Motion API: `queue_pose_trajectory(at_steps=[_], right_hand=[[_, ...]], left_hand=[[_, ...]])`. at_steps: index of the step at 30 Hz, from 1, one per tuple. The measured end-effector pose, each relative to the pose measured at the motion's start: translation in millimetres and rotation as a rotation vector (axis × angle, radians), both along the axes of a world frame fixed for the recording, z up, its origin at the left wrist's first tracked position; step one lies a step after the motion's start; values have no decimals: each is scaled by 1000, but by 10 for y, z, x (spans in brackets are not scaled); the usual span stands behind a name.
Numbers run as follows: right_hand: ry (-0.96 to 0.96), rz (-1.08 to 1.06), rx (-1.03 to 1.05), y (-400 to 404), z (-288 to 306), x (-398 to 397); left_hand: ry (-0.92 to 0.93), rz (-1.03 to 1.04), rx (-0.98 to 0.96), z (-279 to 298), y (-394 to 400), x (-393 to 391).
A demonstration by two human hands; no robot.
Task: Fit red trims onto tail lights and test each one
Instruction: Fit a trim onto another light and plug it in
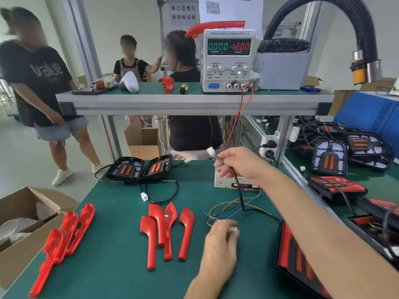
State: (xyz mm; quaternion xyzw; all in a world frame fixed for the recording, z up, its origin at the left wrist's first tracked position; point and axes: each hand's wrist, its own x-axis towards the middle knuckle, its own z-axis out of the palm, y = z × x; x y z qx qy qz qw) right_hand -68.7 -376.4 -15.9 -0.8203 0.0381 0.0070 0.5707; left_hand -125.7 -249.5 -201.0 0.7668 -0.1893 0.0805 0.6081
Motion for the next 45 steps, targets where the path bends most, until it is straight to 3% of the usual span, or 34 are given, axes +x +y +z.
queue_pose_trajectory(at_steps=[1,5,7,12,16,20,27,30,33,36,39,43,45], right_hand=[[-17,1,-31,-117,60,-138],[-266,-60,-464,-449,54,-750],[-299,-46,-595,-528,-77,-1012],[-149,52,-598,-469,-399,-1390],[-152,67,-771,-290,-511,-1438],[-179,122,-906,-153,-589,-1450],[-264,60,-830,-335,-595,-1340],[-270,61,-846,-375,-607,-1309],[-293,69,-936,-353,-633,-1290],[-347,71,-1045,-342,-654,-1291],[-429,73,-1138,-353,-651,-1287],[-642,16,-1286,-400,-619,-1269],[-670,17,-1337,-425,-604,-1264]], left_hand=[[-21,16,50,13,-5,-280],[201,-16,-238,131,75,-316],[251,-51,-330,130,102,-287],[265,-121,-291,168,145,-322],[249,-119,-205,162,116,-327],[264,-69,-266,180,118,-326],[301,-119,-289,297,144,-296],[245,-140,-116,401,198,-265],[3,-107,198,478,251,-188],[-173,-46,367,575,289,-123],[-183,-12,269,631,327,-28],[60,-212,139,723,343,77],[95,-271,76,747,329,95]])
